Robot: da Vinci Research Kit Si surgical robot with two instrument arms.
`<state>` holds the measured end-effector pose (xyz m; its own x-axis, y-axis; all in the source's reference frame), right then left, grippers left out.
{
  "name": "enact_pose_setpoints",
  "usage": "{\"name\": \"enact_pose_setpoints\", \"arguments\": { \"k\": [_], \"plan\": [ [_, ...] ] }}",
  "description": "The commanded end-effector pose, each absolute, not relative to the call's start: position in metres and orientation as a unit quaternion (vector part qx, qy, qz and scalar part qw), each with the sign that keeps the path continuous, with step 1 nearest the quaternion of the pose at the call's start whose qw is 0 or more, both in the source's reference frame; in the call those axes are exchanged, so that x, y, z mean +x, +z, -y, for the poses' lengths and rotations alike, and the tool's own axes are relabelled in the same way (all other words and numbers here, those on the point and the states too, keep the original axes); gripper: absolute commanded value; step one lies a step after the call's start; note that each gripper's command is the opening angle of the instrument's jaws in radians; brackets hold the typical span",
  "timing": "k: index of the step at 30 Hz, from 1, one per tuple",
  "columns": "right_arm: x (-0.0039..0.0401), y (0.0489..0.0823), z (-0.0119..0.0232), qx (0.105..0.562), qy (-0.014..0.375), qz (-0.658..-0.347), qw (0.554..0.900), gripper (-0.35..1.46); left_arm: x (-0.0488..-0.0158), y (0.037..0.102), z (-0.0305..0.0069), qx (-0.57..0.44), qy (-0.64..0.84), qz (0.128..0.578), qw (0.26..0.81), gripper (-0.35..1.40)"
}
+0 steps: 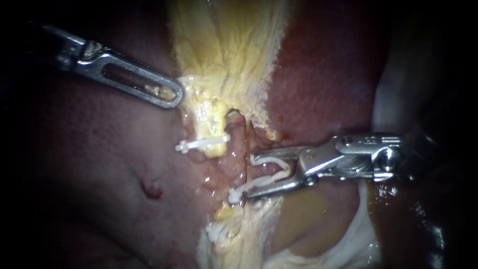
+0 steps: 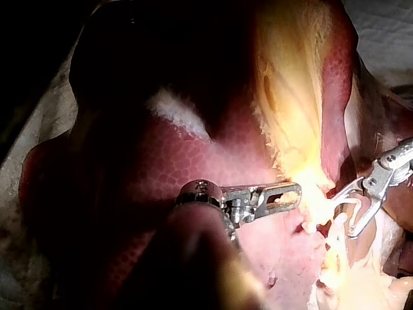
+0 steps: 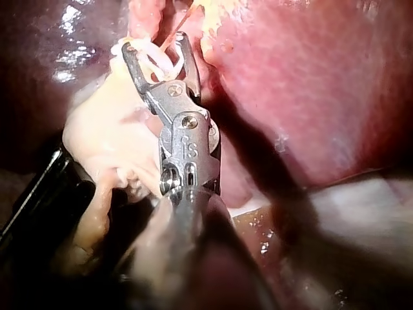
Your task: Clipping second clip right tube
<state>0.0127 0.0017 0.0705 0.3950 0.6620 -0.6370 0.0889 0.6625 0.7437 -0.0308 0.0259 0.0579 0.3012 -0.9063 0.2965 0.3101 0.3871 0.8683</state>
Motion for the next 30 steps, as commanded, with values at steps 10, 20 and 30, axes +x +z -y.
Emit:
{"name": "enact_pose_setpoints", "arguments": {
  "k": [10,20,30],
  "plan": [
    [0.0145,0.0709,-0.0014,0.405,0.188,-0.532,0.719,0.48,-0.0308,0.0579,-0.0259,0.359,-0.421,0.415,0.722,-0.35],
    [0.0146,0.0701,-0.0012,0.425,0.197,-0.55,0.691,0.48,-0.0308,0.0579,-0.0259,0.359,-0.421,0.415,0.722,-0.35],
    [0.0152,0.0675,0.0001,0.47,0.185,-0.567,0.651,0.47,-0.0307,0.0579,-0.0259,0.359,-0.421,0.415,0.722,-0.35]
  ]
}}
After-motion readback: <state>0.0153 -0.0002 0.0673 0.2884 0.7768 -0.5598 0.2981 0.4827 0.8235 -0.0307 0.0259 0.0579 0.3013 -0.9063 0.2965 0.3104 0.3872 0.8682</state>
